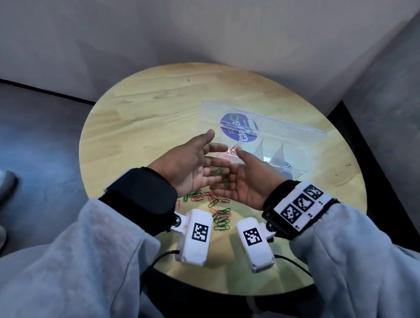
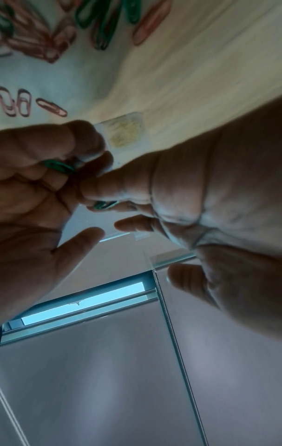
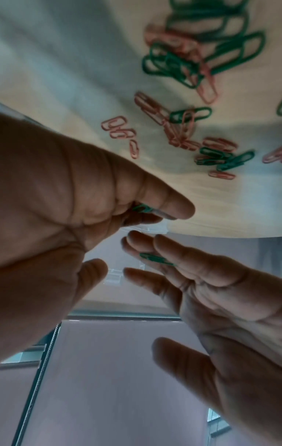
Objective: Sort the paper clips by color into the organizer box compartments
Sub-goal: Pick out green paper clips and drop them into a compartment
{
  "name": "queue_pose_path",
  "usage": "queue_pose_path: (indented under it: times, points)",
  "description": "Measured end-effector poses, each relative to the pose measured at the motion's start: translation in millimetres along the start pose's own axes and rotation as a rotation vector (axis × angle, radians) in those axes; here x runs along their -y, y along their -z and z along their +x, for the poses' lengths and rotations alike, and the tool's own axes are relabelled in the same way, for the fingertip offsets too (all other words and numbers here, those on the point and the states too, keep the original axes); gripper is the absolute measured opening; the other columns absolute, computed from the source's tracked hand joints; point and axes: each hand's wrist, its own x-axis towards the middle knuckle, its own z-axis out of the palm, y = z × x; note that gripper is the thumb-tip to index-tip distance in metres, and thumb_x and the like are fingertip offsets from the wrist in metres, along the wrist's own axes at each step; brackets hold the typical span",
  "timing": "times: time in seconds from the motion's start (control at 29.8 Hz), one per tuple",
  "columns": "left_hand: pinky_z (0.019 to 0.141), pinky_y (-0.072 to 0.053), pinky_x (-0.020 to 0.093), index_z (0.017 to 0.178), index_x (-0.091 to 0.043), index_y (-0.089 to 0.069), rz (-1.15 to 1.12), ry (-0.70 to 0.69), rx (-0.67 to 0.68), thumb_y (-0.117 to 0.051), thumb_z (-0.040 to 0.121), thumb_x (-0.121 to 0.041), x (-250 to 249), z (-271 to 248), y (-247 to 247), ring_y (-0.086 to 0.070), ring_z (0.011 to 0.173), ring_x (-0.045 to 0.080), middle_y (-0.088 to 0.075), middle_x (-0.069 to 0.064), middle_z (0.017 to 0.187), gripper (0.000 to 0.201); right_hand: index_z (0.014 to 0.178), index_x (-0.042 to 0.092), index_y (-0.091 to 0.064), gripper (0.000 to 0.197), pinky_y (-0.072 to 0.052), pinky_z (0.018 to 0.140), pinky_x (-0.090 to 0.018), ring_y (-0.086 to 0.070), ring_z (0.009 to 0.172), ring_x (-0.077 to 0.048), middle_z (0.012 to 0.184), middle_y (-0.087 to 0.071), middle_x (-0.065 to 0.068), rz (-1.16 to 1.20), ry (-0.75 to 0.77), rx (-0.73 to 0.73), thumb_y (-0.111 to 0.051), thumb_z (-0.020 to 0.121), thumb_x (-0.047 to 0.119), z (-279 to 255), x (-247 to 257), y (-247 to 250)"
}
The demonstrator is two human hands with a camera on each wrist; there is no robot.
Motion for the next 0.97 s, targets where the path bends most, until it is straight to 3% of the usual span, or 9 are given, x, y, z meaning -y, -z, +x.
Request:
queue_pose_path:
  times: [0.24, 0.44, 0.5, 0.6, 0.71, 0.77, 0.87, 0.97]
  points:
    - [0.087, -0.043, 0.027, 0.110, -0.016, -0.054, 0.044, 0.018, 0.013, -0.033, 0.093, -0.053, 5, -1, -2, -0.055, 0.096, 0.020, -0.056, 0.011, 0.105, 0.046, 0.099, 0.005, -0.060, 0.061, -0.058, 0.065, -0.027, -0.064, 0.069, -0.020, 0.083, -0.062, -0.011, 0.107, -0.019, 0.045, -0.026, 0.095, 0.056, 0, -10, -5]
    - [0.092, -0.045, 0.030, 0.105, -0.015, -0.057, 0.063, 0.016, 0.010, -0.032, 0.094, -0.052, 3, -1, 2, -0.058, 0.095, 0.020, -0.057, 0.012, 0.105, 0.046, 0.104, 0.004, -0.059, 0.058, -0.057, 0.063, -0.025, -0.062, 0.069, -0.019, 0.086, -0.060, -0.010, 0.141, 0.011, 0.029, -0.029, 0.096, 0.053, 0, -12, -2]
    - [0.086, -0.050, 0.031, 0.102, -0.014, -0.056, 0.079, 0.011, -0.020, -0.034, 0.094, -0.051, 1, -2, 5, -0.060, 0.090, 0.021, -0.060, 0.012, 0.100, 0.044, 0.102, 0.003, -0.058, 0.057, -0.056, 0.062, -0.025, -0.061, 0.070, -0.019, 0.083, -0.060, -0.011, 0.112, 0.020, 0.006, -0.030, 0.096, 0.052, 1, -11, -1]
    - [0.065, -0.050, 0.026, 0.097, -0.015, -0.056, 0.202, -0.007, -0.160, -0.040, 0.094, -0.048, -4, -3, 13, -0.059, 0.072, 0.019, -0.060, 0.006, 0.084, 0.037, 0.087, 0.005, -0.059, 0.048, -0.054, 0.056, -0.025, -0.060, 0.060, -0.019, 0.071, -0.059, -0.010, 0.030, 0.026, -0.051, -0.034, 0.097, 0.045, 1, -10, 4]
    - [0.060, -0.041, 0.026, 0.090, -0.016, -0.055, 0.592, -0.007, -0.361, -0.049, 0.093, -0.041, -5, -4, 29, -0.052, 0.064, 0.018, -0.056, 0.004, 0.078, 0.027, 0.073, 0.013, -0.052, 0.031, -0.040, 0.046, -0.023, -0.045, 0.049, -0.014, 0.059, -0.046, -0.002, -0.212, 0.033, -0.163, -0.046, 0.096, 0.032, 0, -12, 13]
    - [0.063, -0.038, 0.027, 0.087, -0.015, -0.055, 0.966, 0.036, -0.434, -0.055, 0.090, -0.033, -2, -2, 40, -0.047, 0.063, 0.021, -0.054, 0.004, 0.073, 0.019, 0.068, 0.015, -0.048, 0.029, -0.033, 0.049, -0.024, -0.037, 0.049, -0.013, 0.057, -0.041, 0.000, -0.570, 0.055, -0.235, -0.056, 0.092, 0.028, -2, -15, 21]
    - [0.067, -0.033, 0.029, 0.083, -0.014, -0.060, 1.355, 0.170, -0.438, -0.057, 0.085, -0.024, 8, 5, 48, -0.045, 0.071, 0.022, -0.054, 0.006, 0.080, 0.010, 0.068, 0.019, -0.049, 0.028, -0.035, 0.056, -0.022, -0.040, 0.054, -0.009, 0.060, -0.046, 0.006, -1.183, 0.081, -0.202, -0.066, 0.084, 0.034, -9, -17, 27]
    - [0.063, -0.035, 0.026, 0.091, -0.010, -0.066, 1.489, 0.225, -0.421, -0.061, 0.079, -0.021, 20, 12, 49, -0.051, 0.075, 0.024, -0.061, 0.007, 0.085, 0.016, 0.069, 0.023, -0.050, 0.025, -0.033, 0.056, -0.020, -0.040, 0.057, -0.006, 0.063, -0.046, 0.010, -1.371, 0.107, -0.117, -0.072, 0.079, 0.030, -16, -18, 24]
